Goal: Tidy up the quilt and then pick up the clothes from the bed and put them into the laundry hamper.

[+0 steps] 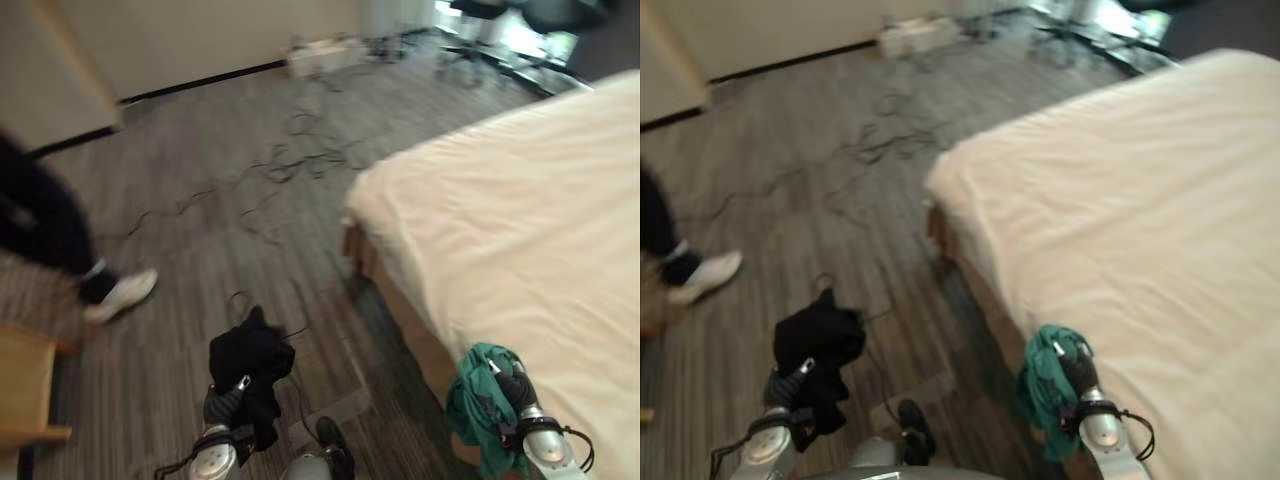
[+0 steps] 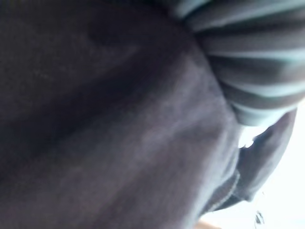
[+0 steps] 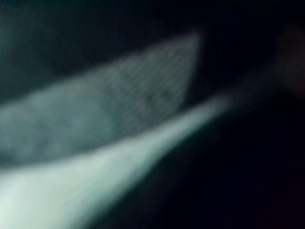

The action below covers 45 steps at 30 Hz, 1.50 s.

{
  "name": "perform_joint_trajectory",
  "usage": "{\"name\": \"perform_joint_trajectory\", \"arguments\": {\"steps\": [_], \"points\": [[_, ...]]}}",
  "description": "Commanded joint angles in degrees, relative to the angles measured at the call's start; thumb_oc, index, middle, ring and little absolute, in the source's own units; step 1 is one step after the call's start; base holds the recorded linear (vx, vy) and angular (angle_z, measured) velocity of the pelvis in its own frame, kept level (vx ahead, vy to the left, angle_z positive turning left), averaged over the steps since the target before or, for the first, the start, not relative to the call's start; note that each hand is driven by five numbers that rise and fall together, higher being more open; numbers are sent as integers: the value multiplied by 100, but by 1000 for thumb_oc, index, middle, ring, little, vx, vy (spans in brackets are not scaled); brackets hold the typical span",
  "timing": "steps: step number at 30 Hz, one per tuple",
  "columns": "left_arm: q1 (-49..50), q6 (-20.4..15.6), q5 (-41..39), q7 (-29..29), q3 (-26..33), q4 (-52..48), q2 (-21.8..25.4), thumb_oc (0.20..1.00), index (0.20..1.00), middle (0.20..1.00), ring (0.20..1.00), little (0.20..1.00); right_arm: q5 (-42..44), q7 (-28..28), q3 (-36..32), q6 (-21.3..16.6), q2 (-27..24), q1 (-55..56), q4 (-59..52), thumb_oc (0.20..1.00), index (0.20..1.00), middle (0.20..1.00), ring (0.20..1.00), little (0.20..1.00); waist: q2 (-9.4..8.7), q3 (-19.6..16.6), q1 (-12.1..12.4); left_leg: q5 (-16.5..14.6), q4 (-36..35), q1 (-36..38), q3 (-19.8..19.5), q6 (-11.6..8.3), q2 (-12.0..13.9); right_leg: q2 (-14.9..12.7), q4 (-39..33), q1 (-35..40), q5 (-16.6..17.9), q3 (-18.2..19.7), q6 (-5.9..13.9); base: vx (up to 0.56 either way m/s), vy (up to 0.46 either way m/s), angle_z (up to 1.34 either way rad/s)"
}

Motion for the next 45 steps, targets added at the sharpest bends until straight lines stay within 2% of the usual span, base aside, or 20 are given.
{"name": "perform_joint_trajectory", "arguments": {"steps": [1,3,6,9,10,15,19,20,23,25,28,32,33,34,35,36,37,39,43,45], "points": [[-585,-228,251,193,-92,-207,364,200,200,200,200,200,238,-36,-94,-248,183,-534,13,200,200,200,200,200,-19,108,-4,-752,-807,825,-473,-591,6,217,1006,-1222,-141,1251,231,325,436,186],[-783,-214,301,217,-245,-144,252,200,200,200,200,200,324,-49,-105,-226,201,-528,-93,200,200,200,200,200,72,269,-169,-743,-807,963,-786,-660,-48,625,1056,-1742,-472,2084,251,175,175,115],[-896,-159,612,170,-597,-47,246,200,200,200,200,200,586,-32,-184,-314,182,-493,-106,200,200,200,200,200,193,392,-356,-766,-807,1050,-1138,-740,-96,983,722,-2085,-830,2405,10,83,15,126],[-1050,-120,786,134,-839,65,148,200,200,200,200,200,781,-77,-290,-377,206,-436,1,200,200,200,200,200,209,420,-605,-760,-807,1155,-1506,-756,-224,1281,-153,-2203,-542,2991,7,164,-111,206],[-2009,18,1754,731,-1987,1345,-498,200,200,200,200,200,437,-378,463,-260,22,-899,2527,200,200,200,200,200,175,228,-32,-714,-807,1503,-2956,-909,-615,1660,-960,-1162,-650,2833,-163,75,-19,145],[-2143,51,1455,641,-2000,1647,-579,200,200,200,200,200,442,-364,468,-241,-73,-935,2517,200,200,200,200,200,182,280,-99,-714,-807,1527,-2953,-1027,-571,1679,-1048,-1133,-660,2787,-209,78,-96,32],[-2331,57,1488,518,-2116,1804,-615,200,200,200,200,200,464,-309,427,-318,-328,-1005,2211,200,200,200,200,200,128,484,-109,-658,505,1126,-2681,-1380,-404,1719,-1492,-828,-627,2877,-330,80,-139,2],[-2462,76,1409,499,-2120,1846,-667,200,200,200,200,200,474,-339,439,-316,-427,-1136,2166,200,200,200,200,200,69,704,-35,-198,1634,488,-2565,-1582,-264,1697,-1552,-671,-706,2867,-459,113,-160,15],[-2507,126,1466,531,-2136,2044,-718,200,200,200,200,200,454,-359,481,-255,-482,-1244,2165,200,200,200,200,200,24,765,7,-249,1948,69,-2391,-1445,-221,1734,-1590,-575,-830,2938,-514,244,-116,-13],[-2441,155,1549,565,-2134,2116,-744,200,200,200,200,200,422,-342,512,-219,-527,-1237,2092,200,200,200,200,200,4,717,75,-446,1530,-215,-2168,-1258,-265,1748,-1590,-508,-1026,3039,-463,399,-10,-49],[-2327,234,1827,640,-2100,2182,-723,200,200,200,200,200,372,-351,646,-177,-544,-1345,2237,200,200,200,200,200,124,547,251,-152,-335,-396,-1534,-1236,-169,1920,-1590,-120,-1453,3035,-303,524,41,-33],[-2229,226,1755,610,-2004,2206,-650,200,200,200,200,200,356,-256,760,-133,-381,-1409,2409,200,200,200,200,200,-5,447,454,20,-776,-367,-1500,-1063,-211,1959,-1567,262,-1509,3080,-223,665,51,-10],[-2173,245,1743,597,-1993,2239,-626,200,200,200,200,200,350,-231,803,-150,-288,-1355,2413,200,200,200,200,200,-55,414,517,177,-793,-282,-1498,-987,-271,1935,-1290,257,-1443,3097,-192,618,114,-8],[-2141,235,1603,576,-1987,2292,-612,200,200,200,200,200,343,-173,835,-154,-152,-1324,2491,200,200,200,200,200,-244,408,627,57,-703,-23,-1569,-755,-508,1755,-205,81,-933,3156,169,619,115,-12],[-2141,235,1603,575,-1987,2292,-610,200,200,200,200,200,343,-173,835,-154,-150,-1324,2491,200,200,200,200,200,-248,410,630,55,-703,-20,-1565,-753,-513,1748,-196,78,-940,3159,173,655,167,-13],[-2153,243,1563,549,-2004,2290,-624,200,200,200,200,200,330,-145,886,-157,-105,-1324,2452,200,200,200,200,200,-303,455,596,-70,-703,222,-1510,-630,-649,1589,631,-153,-222,3196,538,664,218,-29],[-2179,291,1596,550,-2029,2217,-548,200,200,200,200,200,316,-134,850,-129,-102,-1318,2378,200,200,200,200,200,-109,546,427,-255,-806,750,-1661,-536,-618,1362,2044,-795,415,3124,611,911,283,-19],[-2318,322,1679,629,-2068,2166,-483,200,200,200,200,200,339,-133,820,-141,-94,-1343,2213,200,200,200,200,200,139,733,107,-513,-807,1208,-1933,-522,-492,1484,2797,-1717,105,3160,477,734,158,24],[-2516,298,1815,685,-2204,2040,-495,200,200,200,200,200,437,-128,736,-208,-130,-1217,1938,200,200,200,200,200,241,864,-370,-750,-807,1684,-2414,-688,-543,1717,1634,-2455,-299,3172,250,496,-71,74],[-2665,206,1905,679,-2197,2075,-518,200,200,200,200,200,426,-179,630,-182,-210,-1086,1913,200,200,200,200,200,292,809,-627,-1203,-807,2092,-2760,-922,-400,1234,-1056,-2713,-74,3481,146,990,-370,98]]}}
